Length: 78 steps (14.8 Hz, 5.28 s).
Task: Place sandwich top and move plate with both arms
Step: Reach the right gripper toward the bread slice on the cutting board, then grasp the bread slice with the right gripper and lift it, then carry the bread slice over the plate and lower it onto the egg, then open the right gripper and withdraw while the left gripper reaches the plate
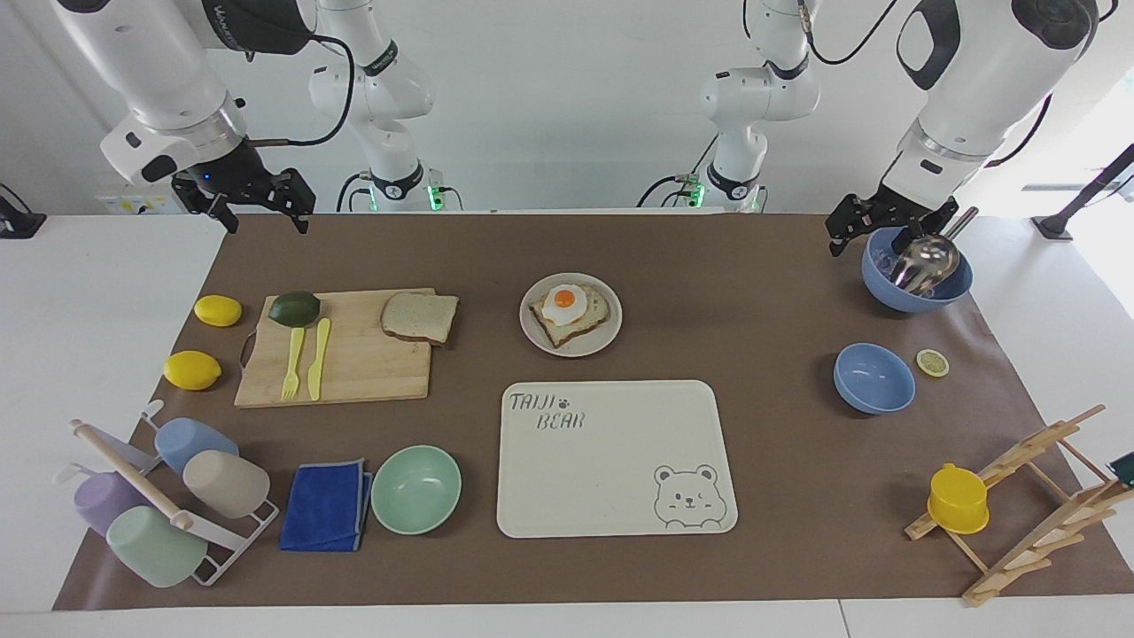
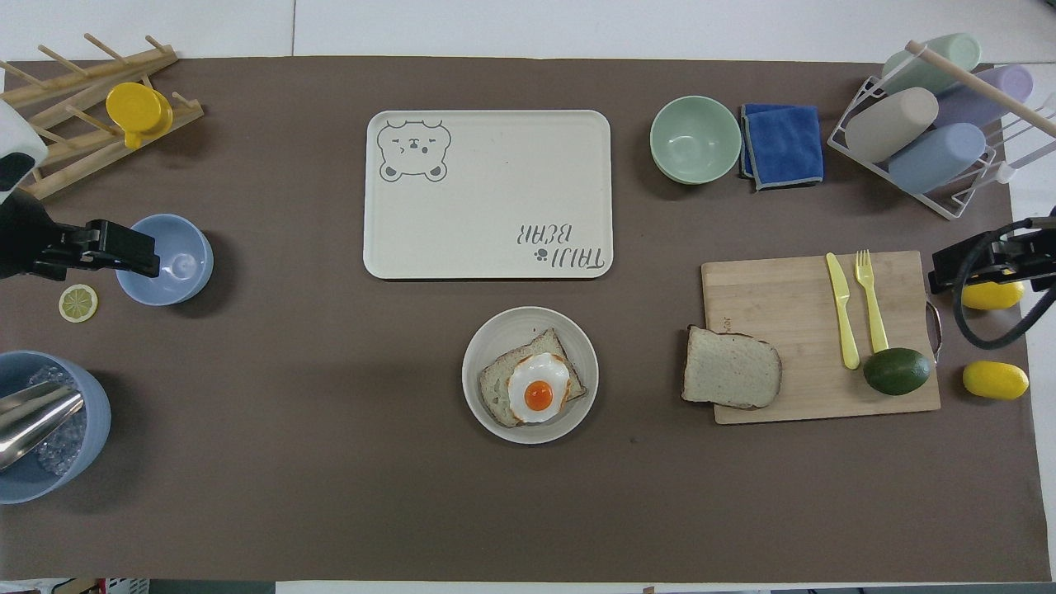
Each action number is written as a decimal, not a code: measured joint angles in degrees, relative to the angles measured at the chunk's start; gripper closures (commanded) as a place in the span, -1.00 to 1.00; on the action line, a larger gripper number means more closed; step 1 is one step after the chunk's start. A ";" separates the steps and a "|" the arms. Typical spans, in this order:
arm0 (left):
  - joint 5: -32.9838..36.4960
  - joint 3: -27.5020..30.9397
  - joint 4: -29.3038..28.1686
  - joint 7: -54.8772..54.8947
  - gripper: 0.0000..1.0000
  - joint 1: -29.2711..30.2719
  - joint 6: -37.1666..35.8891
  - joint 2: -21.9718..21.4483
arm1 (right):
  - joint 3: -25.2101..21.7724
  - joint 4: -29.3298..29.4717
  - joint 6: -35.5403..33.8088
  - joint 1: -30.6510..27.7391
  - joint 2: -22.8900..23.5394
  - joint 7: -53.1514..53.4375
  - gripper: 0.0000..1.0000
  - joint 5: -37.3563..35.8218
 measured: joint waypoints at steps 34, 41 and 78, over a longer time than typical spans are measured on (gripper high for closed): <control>0.00 0.00 0.00 0.00 -1.00 0.00 0.00 0.00 | 1.08 -25.86 26.33 25.71 16.85 31.50 -0.93 -15.61; 0.00 0.00 0.00 0.00 -1.00 0.00 0.00 0.00 | 1.08 -26.83 26.27 25.72 16.92 30.92 1.00 -16.09; 0.00 -1.29 -2.26 -0.04 -1.00 -2.23 0.85 -0.74 | 4.59 -8.73 17.17 21.18 4.58 25.88 -1.00 -2.70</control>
